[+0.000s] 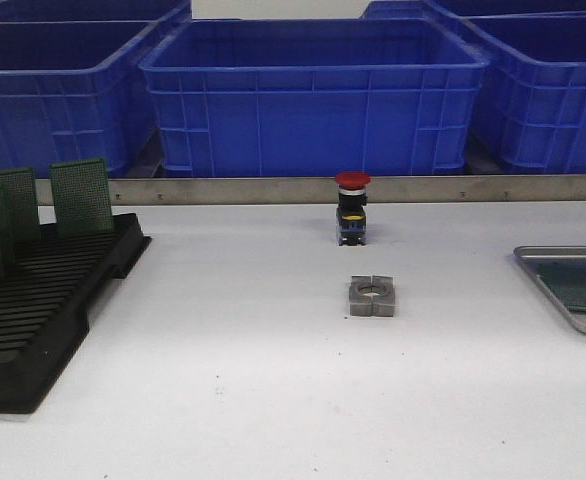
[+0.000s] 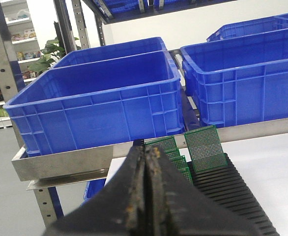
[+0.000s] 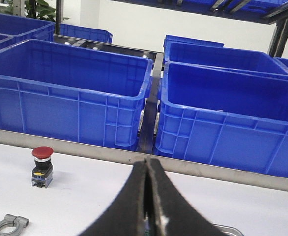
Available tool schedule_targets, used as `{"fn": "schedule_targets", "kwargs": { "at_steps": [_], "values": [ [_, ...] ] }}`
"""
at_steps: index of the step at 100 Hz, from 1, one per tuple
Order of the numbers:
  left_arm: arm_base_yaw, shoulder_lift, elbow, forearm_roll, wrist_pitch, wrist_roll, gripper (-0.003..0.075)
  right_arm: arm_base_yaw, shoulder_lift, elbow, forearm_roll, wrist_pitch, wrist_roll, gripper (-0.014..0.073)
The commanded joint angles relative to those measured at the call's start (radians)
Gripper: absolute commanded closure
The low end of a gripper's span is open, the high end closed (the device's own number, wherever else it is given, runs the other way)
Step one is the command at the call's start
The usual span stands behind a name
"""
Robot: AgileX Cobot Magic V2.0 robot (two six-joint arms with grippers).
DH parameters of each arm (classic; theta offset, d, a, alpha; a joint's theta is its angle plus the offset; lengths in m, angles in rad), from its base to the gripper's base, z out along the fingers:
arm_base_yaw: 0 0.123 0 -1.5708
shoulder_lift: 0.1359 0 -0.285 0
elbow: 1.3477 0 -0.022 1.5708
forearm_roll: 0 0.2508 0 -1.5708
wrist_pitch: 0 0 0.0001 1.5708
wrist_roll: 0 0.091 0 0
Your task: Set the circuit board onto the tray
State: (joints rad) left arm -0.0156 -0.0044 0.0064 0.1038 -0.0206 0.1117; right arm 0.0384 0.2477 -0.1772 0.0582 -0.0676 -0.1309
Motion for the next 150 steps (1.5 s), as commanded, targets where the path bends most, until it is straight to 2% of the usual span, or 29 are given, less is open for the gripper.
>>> {"fn": "schedule_targets", "kwargs": {
  "at_steps": [1,20,53,72,150],
  "values": [
    [0.001,-0.032,0.037,-0.009,-0.081,-0.012,0.0739,0.000,0.009,0.008,-0.094,-0.145,0.085,0.0663],
    [0.001,-0.032,0.037,-0.009,-0.081,-0.012,0.0739,0.000,-0.016,0.069,-0.094,-0.160,0.085,0.0663],
    [0.001,-0.032,0.037,-0.009,-0.081,-0.012,0.0739,-0.071,-0.280,0.186,-0.093,-0.119,0.085,0.0663],
    [0.001,-0.032,0.037,-0.009,-0.079,-0.012,0.0739,-0.114,-0.275,0.211,-0.091,-0.112,0.099,0.0663],
    [0.001,-0.032,0.037,-0.009,-0.077,-0.012,0.0739,-0.114,-0.275,0.211,-0.091,-0.115,0.099,0.0663]
  ]
}}
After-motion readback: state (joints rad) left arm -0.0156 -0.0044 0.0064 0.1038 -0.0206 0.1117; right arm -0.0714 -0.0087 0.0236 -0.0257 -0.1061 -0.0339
